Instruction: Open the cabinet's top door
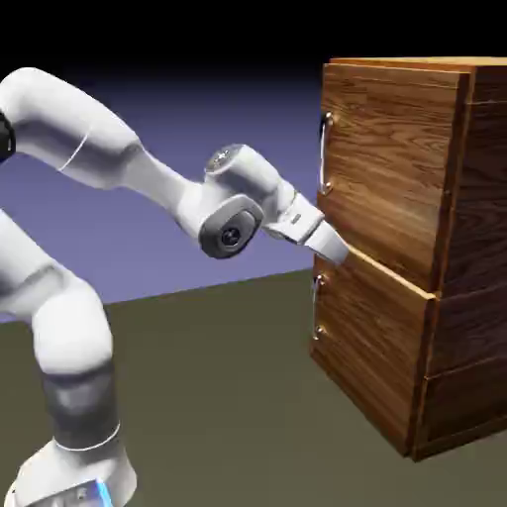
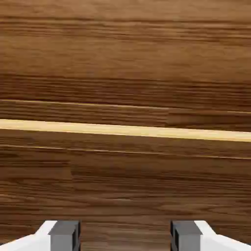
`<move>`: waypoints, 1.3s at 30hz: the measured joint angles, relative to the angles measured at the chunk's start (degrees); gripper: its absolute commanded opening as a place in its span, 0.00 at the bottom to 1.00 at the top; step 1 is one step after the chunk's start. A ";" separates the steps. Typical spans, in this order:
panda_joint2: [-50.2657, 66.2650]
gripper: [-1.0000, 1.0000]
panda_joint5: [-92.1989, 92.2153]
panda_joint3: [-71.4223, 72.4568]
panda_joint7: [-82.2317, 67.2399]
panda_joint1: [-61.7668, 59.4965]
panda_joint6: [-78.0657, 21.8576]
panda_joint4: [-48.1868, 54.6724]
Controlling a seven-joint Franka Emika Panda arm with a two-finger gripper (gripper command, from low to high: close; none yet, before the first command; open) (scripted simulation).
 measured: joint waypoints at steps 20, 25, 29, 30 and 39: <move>-14.36 0.50 49.84 23.90 38.26 -19.49 -2.01 8.84; -17.95 0.50 62.31 29.87 47.83 -24.36 -2.51 11.05; -20.82 0.50 72.27 34.65 55.48 -28.26 -2.92 12.81; -21.54 0.50 74.77 35.85 57.39 -29.23 -3.02 13.25; -28.00 0.50 97.20 46.60 74.61 -38.00 -3.92 17.23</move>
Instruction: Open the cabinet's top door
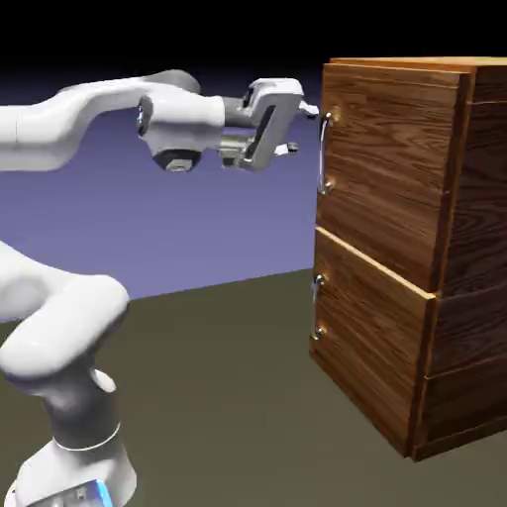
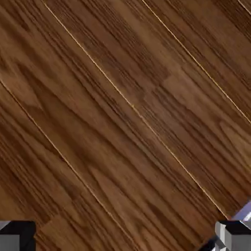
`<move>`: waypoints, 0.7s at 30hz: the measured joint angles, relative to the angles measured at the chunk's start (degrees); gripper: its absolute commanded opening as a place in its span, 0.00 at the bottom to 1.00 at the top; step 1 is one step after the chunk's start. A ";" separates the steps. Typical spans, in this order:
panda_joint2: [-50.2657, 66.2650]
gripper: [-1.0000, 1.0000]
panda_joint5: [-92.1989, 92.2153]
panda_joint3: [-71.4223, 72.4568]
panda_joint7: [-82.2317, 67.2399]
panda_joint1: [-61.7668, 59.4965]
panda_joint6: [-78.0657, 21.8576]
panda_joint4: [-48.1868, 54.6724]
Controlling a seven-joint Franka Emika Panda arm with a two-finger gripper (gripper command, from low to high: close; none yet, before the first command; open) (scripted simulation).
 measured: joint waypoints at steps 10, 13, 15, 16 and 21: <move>-7.18 0.50 24.92 11.95 19.13 -9.74 -1.01 4.42; -9.33 0.50 32.40 15.53 24.87 -12.67 -1.31 5.74; -9.74 0.50 33.81 16.21 25.95 -13.22 -1.36 5.99; -9.60 0.50 34.38 16.92 25.88 -15.40 -2.03 7.45; -9.07 0.00 36.44 19.46 25.61 -23.23 -4.42 12.70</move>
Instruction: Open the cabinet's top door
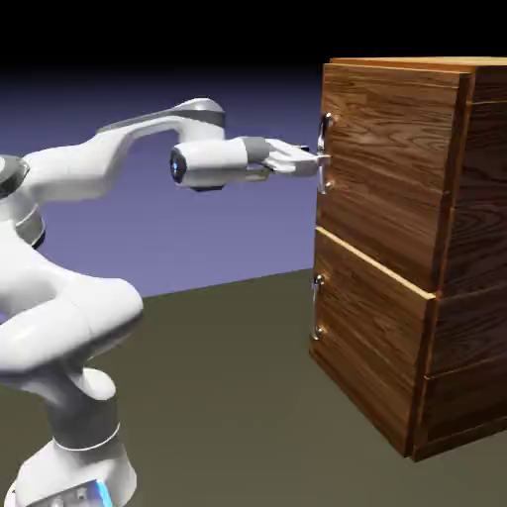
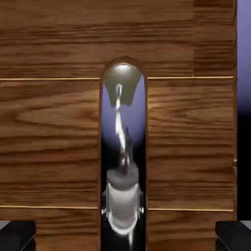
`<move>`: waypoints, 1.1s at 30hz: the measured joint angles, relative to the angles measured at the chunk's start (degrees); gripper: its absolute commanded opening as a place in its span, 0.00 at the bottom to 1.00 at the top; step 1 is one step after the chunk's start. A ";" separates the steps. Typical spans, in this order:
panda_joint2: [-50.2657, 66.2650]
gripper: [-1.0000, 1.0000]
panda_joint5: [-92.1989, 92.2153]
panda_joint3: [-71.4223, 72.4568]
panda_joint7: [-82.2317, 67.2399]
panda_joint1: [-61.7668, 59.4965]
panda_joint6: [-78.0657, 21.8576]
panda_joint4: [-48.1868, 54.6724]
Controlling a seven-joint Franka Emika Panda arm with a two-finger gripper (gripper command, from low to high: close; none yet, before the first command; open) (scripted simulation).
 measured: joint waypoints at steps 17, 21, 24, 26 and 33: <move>-5.94 0.00 -11.06 -27.16 -10.33 26.52 -31.87 -31.24; -7.43 0.00 -18.16 -35.49 -11.44 29.37 -38.88 -35.72; -8.13 0.00 -23.61 -41.71 -12.23 30.31 -43.87 -38.05; -8.30 0.00 -27.35 -45.87 -12.80 30.51 -47.11 -39.17; -6.39 0.00 -40.88 -60.40 -15.45 29.56 -58.32 -40.57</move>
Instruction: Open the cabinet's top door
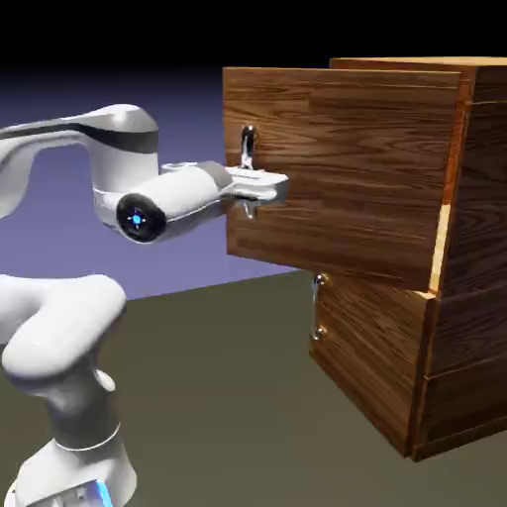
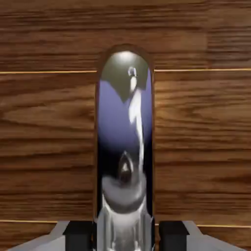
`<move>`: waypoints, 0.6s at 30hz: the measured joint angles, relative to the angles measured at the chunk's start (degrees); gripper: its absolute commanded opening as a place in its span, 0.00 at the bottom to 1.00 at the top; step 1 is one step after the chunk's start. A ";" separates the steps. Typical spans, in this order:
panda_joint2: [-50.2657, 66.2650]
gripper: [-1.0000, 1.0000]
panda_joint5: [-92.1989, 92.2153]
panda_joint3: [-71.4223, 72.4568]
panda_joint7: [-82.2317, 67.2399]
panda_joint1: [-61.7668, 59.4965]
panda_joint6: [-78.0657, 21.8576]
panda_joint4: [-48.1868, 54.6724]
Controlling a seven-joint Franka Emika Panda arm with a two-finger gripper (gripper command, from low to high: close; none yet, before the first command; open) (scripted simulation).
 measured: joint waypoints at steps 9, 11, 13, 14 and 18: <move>9.89 0.00 -18.37 -18.68 -5.64 -0.98 -15.17 4.21; 13.33 0.00 -22.54 -22.84 -7.24 -0.41 -18.74 6.29; 17.27 0.00 -26.66 -26.99 -8.98 0.53 -22.59 8.92; 19.35 0.00 -28.64 -29.02 -9.87 1.18 -24.54 10.40; 27.66 0.00 -35.43 -36.46 -13.30 4.66 -32.18 17.00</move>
